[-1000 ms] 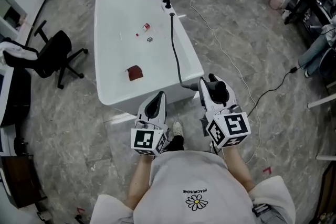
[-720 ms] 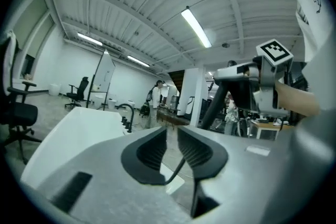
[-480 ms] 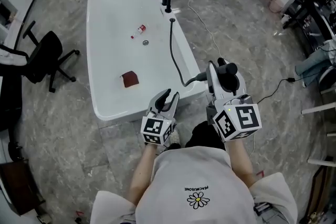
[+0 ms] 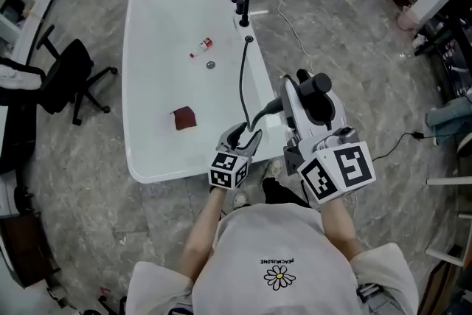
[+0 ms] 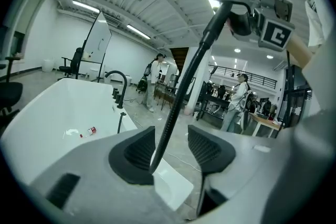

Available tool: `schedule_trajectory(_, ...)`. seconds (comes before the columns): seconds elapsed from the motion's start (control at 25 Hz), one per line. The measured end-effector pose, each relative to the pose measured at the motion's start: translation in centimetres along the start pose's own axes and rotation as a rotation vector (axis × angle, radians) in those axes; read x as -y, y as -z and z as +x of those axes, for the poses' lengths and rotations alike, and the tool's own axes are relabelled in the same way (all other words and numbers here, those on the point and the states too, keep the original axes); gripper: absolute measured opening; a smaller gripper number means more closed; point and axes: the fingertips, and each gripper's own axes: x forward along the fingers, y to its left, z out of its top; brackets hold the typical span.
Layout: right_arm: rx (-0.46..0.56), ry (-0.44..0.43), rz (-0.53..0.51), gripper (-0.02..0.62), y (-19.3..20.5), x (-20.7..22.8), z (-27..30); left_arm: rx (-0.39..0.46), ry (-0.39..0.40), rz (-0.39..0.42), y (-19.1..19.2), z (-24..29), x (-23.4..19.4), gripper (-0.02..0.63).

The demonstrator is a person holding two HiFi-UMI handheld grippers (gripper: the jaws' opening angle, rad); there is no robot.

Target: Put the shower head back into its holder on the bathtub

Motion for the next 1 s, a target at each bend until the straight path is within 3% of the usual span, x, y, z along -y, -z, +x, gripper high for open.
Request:
schedule_trajectory(0.28,0.053,-0.062,0.032,0.121,-3.2,6.5,4.5,-0.082,-0.133,-0.014,0.5,8.6,-3.3,0.19)
schedule_trajectory(0.6,0.087,-0.118,0.059,0.121,-6.3,6.9,6.9,-0.26,-0.098,-0.021,4.9,14.7,-5.5,0.186)
schedule_trajectory(0.72,0.111,-0.112,0.043,0.12,-7.7,6.1,7.6,-0.326,-0.125,-0.037,6.6,15.1,-7.2,0.14)
schedule_trajectory(0.76,0.112,-0.107,0.032,0.12,-7.9,5.9,7.9,-0.336,-0.134,-0.036,6.8,15.1,-7.9,0.091)
schedule_trajectory(1.0,0.136,-0.062,-0.001,0.12,-8.3,4.7,8.9,-0.263,-0.182,0.011,3.9,14.3,-12.9,0.063)
